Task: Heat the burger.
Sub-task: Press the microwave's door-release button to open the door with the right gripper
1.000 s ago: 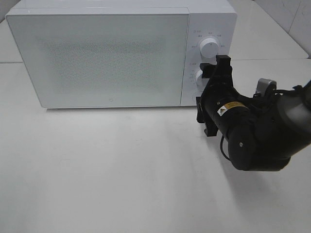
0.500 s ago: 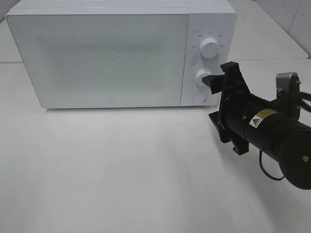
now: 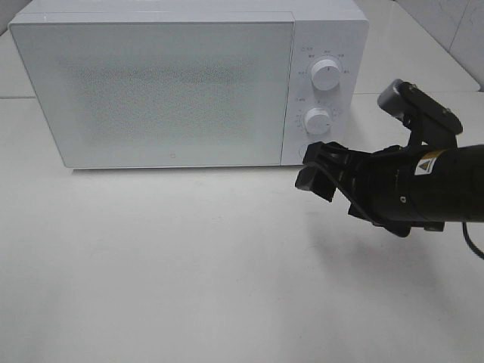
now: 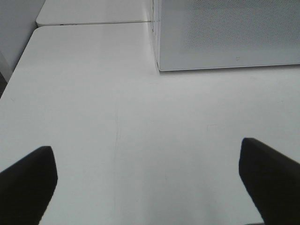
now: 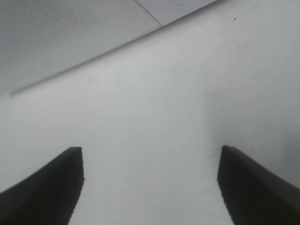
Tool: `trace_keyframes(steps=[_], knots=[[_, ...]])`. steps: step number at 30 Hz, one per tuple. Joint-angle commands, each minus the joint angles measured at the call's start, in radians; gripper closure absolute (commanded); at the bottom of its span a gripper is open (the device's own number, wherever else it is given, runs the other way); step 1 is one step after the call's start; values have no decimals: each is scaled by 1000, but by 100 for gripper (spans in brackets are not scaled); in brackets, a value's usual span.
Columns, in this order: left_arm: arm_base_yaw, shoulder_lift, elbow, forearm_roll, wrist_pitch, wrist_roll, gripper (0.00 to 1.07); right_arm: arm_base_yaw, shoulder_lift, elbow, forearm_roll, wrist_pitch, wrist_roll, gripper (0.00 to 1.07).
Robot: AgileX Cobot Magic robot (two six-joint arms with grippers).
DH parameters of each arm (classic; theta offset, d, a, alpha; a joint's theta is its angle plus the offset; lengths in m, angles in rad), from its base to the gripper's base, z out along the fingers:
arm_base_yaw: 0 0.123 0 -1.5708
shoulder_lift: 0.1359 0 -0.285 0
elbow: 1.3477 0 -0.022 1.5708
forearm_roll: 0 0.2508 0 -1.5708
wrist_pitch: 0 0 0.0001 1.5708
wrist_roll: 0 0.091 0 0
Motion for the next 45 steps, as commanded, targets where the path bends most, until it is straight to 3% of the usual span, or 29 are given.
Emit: trace_keyframes(steps=[1,3,12,16,26,31,36,38,45], knots=[[6,-23,2,-1,-9,-4,6,-49,-29,-89,-79,310,-235,32],[6,-23,2,-1,-9,-4,6,-53,-29,-110,-100,363,-256,32],[6,-23,2,-1,-9,-4,6,-56,-92,-281,-415,968,-309,32],[6,-23,2,-1,-9,-4,6,-55,-169,-299,-449,1109,-329,32],[6,-23,2,-1,-9,-4,6,-55,-439,-298,-412,1244,-352,32],[6,-23,2,-1,-9,-4,6,-56,-719,-277,-412,1251,-357,32],[6,-23,2,-1,-9,-4,6,-63,-882,-235,-411,1253,-356,32],[6,-23,2,-1,-9,-4,6,-151,-1037,-174,-411,1253,-356,32],[6,-23,2,-1,-9,-4,6,-278,-1246,-103,-412,1253,-354,32]])
